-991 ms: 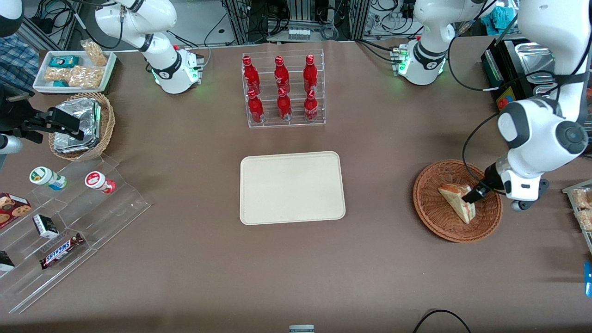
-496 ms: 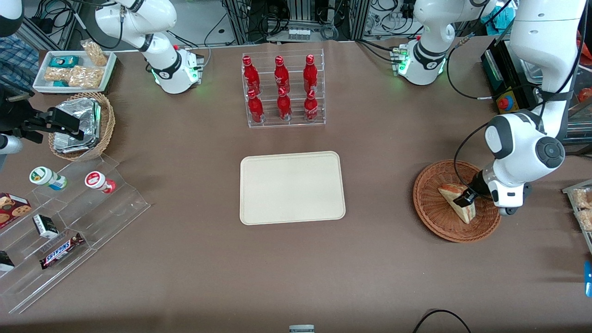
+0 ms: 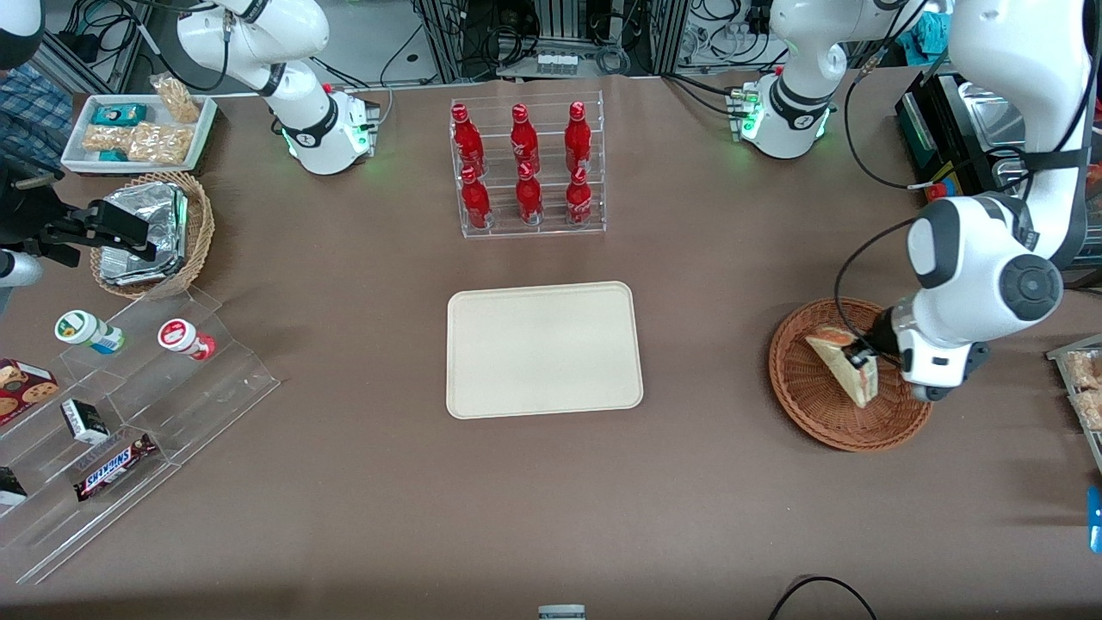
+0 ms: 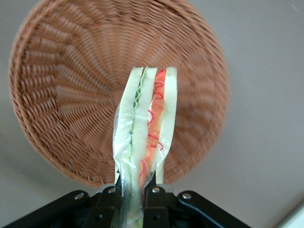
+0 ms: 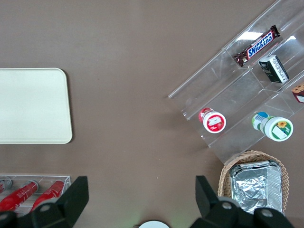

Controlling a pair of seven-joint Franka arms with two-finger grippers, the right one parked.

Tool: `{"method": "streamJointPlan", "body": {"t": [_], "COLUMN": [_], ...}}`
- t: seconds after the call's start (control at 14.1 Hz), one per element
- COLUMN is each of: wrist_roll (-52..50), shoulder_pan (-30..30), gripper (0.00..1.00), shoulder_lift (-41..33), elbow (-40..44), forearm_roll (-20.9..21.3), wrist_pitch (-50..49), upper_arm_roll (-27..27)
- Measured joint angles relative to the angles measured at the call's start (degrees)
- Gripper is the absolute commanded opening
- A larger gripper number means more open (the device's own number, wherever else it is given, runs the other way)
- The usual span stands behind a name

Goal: Place sandwich from basket to tray
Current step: 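Close the left gripper on the sandwich and lift it, then carry the sandwich with the left gripper over the cream tray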

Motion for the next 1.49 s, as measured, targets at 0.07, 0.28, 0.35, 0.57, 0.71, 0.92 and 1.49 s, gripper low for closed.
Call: {"method": "streamJointPlan", "body": {"t": [0.07,0.28,0.35,0.57,0.71,0.92,1.49], "wrist_roll": [0.9,6.3,6.4,-0.3,-5.7,-12.7,-20.7], "shoulder_pan": [-2.6,-11.0,-14.3,-24.6,-30.3,-36.7,-42.7], "gripper": [0.03,0.01,0.00,0.00,0.00,0.00,0.33], "shoulder_lift": [0.0,1.3,2.5,8.4,12.9,19.3,31.6], "elbow": [1.5,3.9,4.9,9.8,14.5,22.0,34.7], "forearm_roll": [0.9,1.3,1.2,0.8,-0.3,-0.8,-0.9], "wrist_pitch": [-1.6,-2.2,-2.2,-1.3,-0.7,-0.6,3.5], "upper_arm_roll": [-0.1,-0.6,-0.7,-1.0,-1.1,-1.1,-1.2]}}
